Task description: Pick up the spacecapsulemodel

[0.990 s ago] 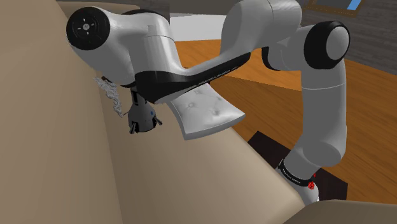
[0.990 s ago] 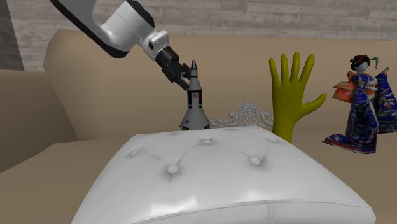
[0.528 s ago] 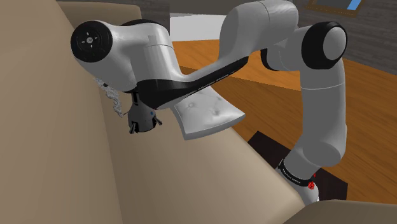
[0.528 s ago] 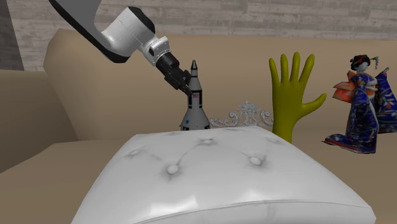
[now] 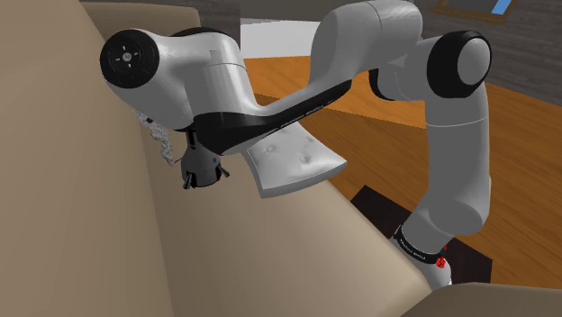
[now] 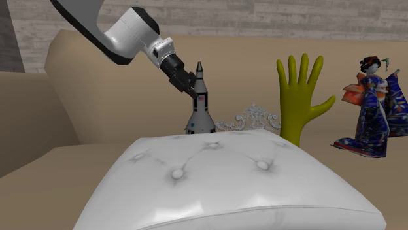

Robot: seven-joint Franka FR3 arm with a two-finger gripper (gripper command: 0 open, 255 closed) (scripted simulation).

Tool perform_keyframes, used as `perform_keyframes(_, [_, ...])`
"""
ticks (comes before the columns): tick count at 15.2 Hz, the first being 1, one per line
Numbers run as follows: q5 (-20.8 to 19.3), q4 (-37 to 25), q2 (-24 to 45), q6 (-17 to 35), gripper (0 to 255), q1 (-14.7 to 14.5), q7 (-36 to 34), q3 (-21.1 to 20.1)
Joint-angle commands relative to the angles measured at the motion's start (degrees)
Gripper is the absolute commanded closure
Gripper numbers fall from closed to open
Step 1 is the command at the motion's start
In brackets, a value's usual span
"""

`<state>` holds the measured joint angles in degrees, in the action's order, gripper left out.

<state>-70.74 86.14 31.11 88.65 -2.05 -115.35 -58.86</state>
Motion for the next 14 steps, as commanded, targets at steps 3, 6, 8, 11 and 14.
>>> perform_keyframes(3, [0.4, -1.5, -0.5, -1.0, 255, -0.3, 1.4, -0.3])
perform_keyframes(6, [0.7, -3.3, -0.8, -2.2, 255, -0.7, 2.9, -0.4])
perform_keyframes(8, [0.9, -4.6, -1.0, -3.0, 255, -1.0, 3.9, -0.5])
perform_keyframes(11, [1.0, -6.6, -1.2, -4.3, 255, -1.7, 5.4, -0.6])
perform_keyframes(14, [0.9, -8.8, -1.3, -5.6, 255, -2.5, 7.0, -0.5])
